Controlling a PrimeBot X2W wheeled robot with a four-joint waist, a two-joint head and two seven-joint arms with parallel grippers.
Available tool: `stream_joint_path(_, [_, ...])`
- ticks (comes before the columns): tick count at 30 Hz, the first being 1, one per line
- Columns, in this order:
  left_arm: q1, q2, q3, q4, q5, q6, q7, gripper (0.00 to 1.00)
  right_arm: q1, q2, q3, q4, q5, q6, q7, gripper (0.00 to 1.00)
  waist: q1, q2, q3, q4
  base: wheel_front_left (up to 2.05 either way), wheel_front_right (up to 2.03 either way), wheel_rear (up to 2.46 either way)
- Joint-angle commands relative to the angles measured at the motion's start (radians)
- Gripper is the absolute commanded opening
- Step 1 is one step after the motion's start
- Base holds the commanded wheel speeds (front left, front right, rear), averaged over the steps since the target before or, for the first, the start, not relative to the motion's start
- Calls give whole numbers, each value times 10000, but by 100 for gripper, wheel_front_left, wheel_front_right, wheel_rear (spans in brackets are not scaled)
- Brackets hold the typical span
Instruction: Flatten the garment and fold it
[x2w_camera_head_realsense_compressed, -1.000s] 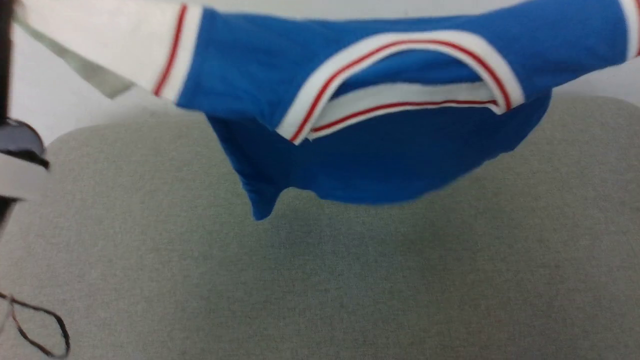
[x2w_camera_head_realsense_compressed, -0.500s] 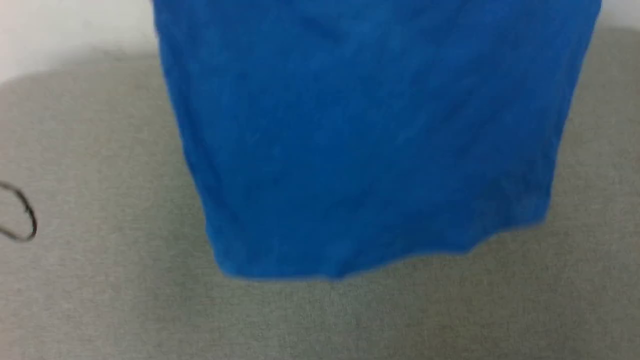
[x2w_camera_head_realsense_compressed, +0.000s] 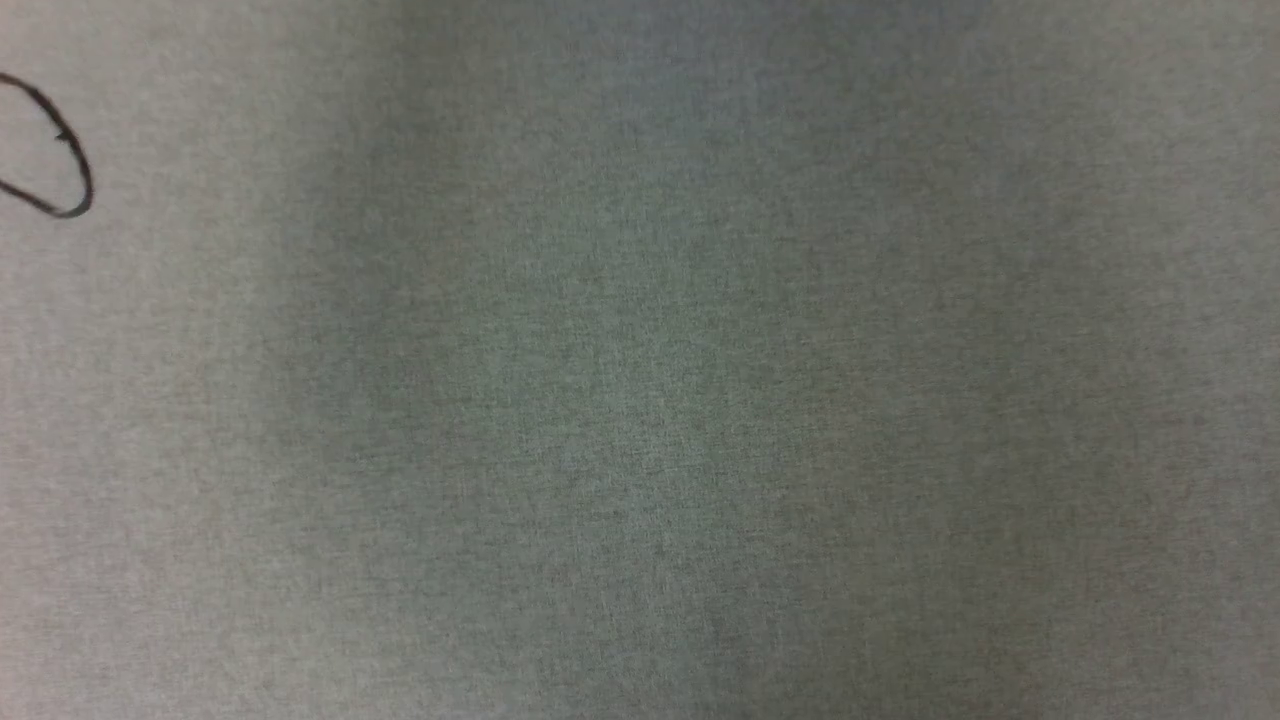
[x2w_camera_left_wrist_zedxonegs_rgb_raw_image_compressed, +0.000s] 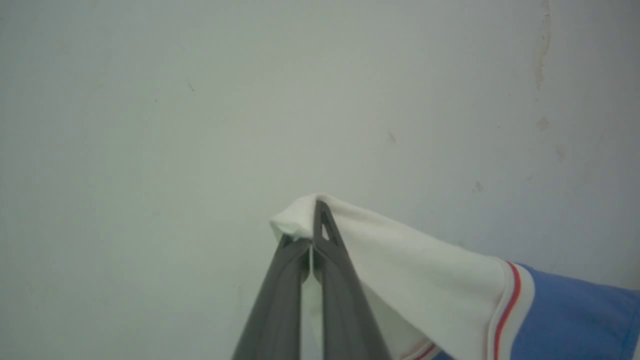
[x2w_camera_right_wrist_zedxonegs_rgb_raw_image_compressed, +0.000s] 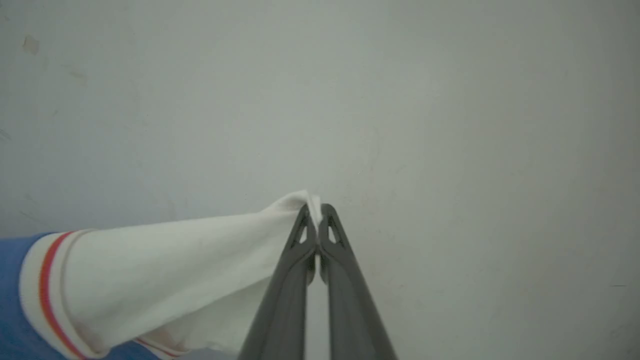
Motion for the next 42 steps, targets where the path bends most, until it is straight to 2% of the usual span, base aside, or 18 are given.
stream_joint_path(1, [-97,-48,-37,200,77,-80,-110,0,-70,53,80,156,28,-13,-101,0,-3,-1,406,29,0,0,0])
stream_joint_path(7, [562,-404,-483,1345,63,-618,-432,0,821,262,771,860,652,-13,-438,0,-3,-1,367,170,0,0,0])
stream_joint_path(10, [1577,-533,-824,1725,46,-886,-474,0,1899,231,1231,969,1070,-13,-536,0,-3,-1,65,261,0,0,0])
stream_joint_path(14, [3233,-377,-1292,2082,145,-1194,-532,0,3615,-2,1956,876,1573,-13,-514,0,-3,-1,-554,298,0,0,0])
stream_joint_path(18, [5059,10,-1860,2167,362,-1288,-264,0,5327,-437,2522,703,2180,-13,-199,0,-3,-1,-1456,311,0,0,0])
stream_joint_path(23, [6940,787,-2450,2012,617,-1366,224,0,6985,-1236,3076,405,2874,-13,989,0,-3,-1,-2711,369,0,0,0])
stream_joint_path(30, [9235,1594,-2695,956,-25,-1574,1343,0,9109,-2147,3381,-562,3794,-13,2405,0,-3,-1,-4115,432,0,0,0])
stream_joint_path(35, [11236,2223,-2737,-637,-730,-1333,2155,0,10908,-2569,3206,-1339,4427,-13,3189,0,-3,-1,-4760,431,0,0,0])
stream_joint_path(42, [14004,3138,-2404,-3358,-1780,-207,2753,0,13486,-3146,2275,-2241,4895,-13,4370,0,-3,-1,-5196,497,0,0,0])
